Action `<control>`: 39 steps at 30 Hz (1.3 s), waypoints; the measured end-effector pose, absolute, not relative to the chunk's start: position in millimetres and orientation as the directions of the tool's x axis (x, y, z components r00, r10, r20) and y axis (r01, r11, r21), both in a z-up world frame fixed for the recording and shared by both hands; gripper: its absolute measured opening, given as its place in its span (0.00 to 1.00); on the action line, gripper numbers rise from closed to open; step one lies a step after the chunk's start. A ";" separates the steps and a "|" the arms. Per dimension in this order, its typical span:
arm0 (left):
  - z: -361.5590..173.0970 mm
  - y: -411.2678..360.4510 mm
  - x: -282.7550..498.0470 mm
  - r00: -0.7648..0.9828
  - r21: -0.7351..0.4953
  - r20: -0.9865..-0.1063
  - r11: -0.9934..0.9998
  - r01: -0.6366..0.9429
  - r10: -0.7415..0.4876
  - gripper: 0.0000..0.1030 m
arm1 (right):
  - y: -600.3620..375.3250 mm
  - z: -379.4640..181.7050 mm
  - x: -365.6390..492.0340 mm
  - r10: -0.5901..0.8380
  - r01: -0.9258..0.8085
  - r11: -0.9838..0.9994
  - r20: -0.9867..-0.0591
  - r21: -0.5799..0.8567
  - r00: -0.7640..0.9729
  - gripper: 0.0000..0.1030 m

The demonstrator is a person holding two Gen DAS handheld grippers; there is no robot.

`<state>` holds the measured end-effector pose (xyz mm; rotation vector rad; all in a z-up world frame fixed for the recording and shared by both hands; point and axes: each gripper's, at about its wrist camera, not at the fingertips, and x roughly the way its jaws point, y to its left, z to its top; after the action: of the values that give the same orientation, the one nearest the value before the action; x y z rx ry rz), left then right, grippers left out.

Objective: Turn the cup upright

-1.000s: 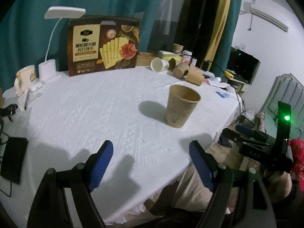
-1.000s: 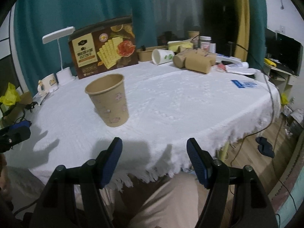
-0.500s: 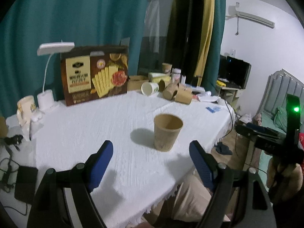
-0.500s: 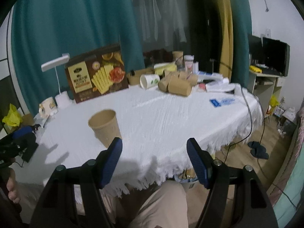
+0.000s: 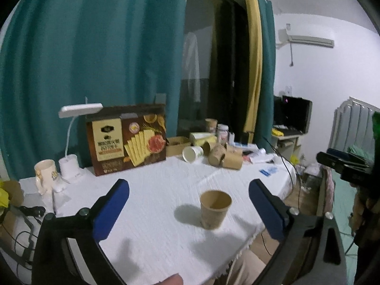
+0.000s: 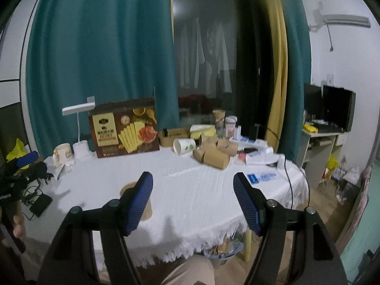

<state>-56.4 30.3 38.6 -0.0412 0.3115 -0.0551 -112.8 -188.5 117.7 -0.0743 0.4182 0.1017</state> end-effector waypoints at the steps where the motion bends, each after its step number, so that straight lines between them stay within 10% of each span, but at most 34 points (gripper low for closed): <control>1: 41.1 31.8 -56.8 0.954 -0.048 -0.296 0.998 0.042 -0.055 1.00 | -186.7 122.0 -114.3 0.085 -0.115 0.992 -0.399 -0.051 0.913 0.66; 39: 32.2 37.3 -45.1 0.951 -0.043 -0.303 0.998 0.046 -0.056 1.00 | -141.0 112.3 -82.5 0.155 -0.195 0.979 -0.420 -0.053 0.894 0.75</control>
<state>-45.1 37.3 32.2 -0.0353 0.3092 -0.0518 -82.5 -141.0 112.3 -0.0944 0.4270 0.1819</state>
